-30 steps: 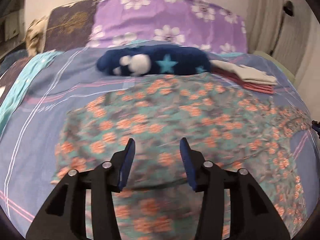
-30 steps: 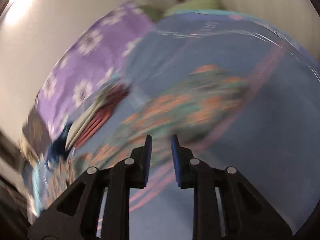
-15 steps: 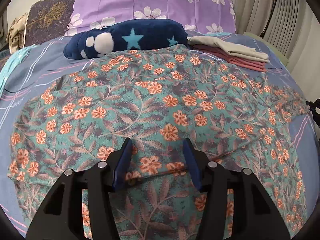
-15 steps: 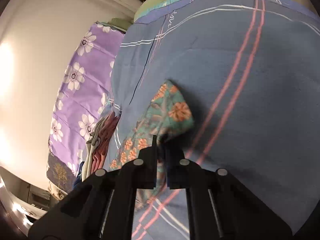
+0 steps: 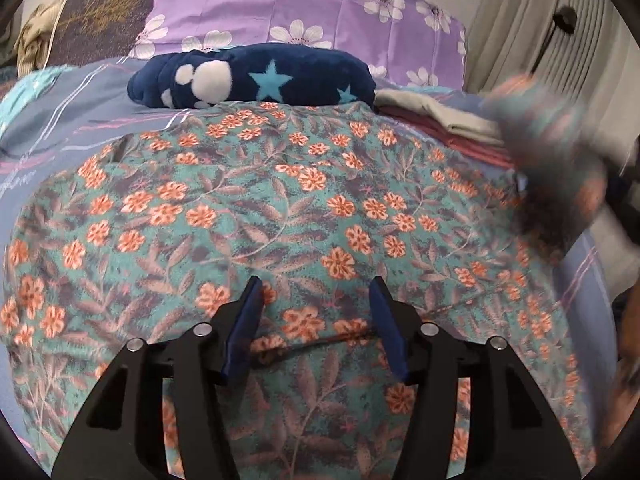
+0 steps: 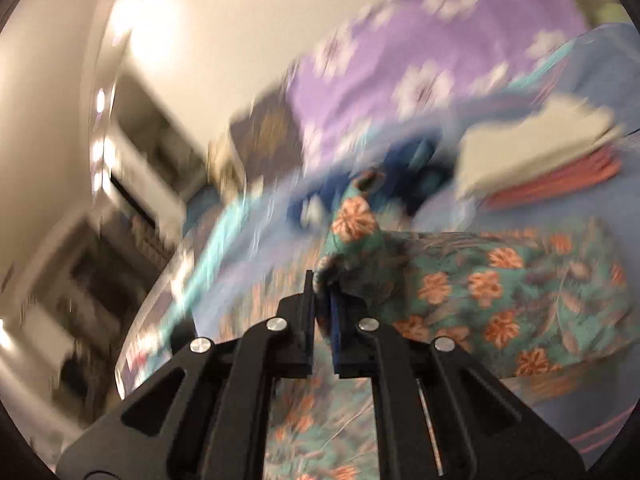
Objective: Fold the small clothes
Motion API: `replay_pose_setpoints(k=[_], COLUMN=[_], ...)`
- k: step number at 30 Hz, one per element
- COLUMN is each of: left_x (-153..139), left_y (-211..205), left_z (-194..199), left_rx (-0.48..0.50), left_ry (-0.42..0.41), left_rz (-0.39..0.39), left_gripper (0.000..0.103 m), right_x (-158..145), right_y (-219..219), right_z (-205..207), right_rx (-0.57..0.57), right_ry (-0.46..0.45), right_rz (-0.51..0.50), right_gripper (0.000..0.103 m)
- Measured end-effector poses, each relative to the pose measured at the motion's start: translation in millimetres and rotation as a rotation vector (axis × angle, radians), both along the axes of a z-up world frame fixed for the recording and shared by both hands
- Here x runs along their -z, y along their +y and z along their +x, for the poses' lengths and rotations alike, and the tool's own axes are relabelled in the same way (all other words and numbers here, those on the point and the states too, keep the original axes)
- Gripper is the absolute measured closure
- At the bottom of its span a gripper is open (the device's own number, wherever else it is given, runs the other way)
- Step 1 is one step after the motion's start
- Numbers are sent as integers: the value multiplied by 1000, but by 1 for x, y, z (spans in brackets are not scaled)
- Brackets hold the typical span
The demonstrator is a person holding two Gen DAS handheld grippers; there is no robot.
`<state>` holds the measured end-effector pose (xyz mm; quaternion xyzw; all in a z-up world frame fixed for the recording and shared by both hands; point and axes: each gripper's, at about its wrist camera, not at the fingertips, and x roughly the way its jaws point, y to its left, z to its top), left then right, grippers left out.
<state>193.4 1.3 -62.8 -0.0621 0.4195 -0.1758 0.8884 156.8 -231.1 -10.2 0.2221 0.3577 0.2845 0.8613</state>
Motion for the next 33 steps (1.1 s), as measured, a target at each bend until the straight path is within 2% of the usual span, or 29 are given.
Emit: replay_pose_setpoints(k=[2,4,6,9,10,12,15,20,23,28,31,33], left_x=[-4,-8,-15,-25,-28,-31,-27,-13,-10,-9,-9,-9], left_y=[9,13,11,-1,-8,-21,-23,-3,2,-3,-6,-6], left_z=[-7,-12,-15,-13,-12,-11,-8,-3,-4,-2,-4,-5], left_rx=[5,34,72,118,136,154,134,61,64,77,84,86], left_ry=[11,22,29,50,55,48,61,128,141,172,178,178], left_rz=[-57,-122,-196,-276,-284,-259,-233,-297,-330,-382,-404,-417], left_gripper=[55,55,55,53,50,44,44,44,42,41,36,32], right_x=[26,47,55,53,50,44,41,45,49,50,50,51], right_y=[20,31,34,39,42,43,47,54,47,24,21,28], right_z=[-3,-9,-9,-12,-13,-20,-27,-43,-45,-48,-44,-34], right_rx=[-40,-67,-77,-118,-127,-143,-205,-307,-289,-212,-179,-181], right_ry=[59,88,94,78,58,2,-29,-32,-18,10,21,25], right_rz=[-70,-151,-188,-183,-185,-175,-161,-223,-234,-222,-217,-220], right_gripper=[97,94,87,84,81,68,66,64,60,60,58,54])
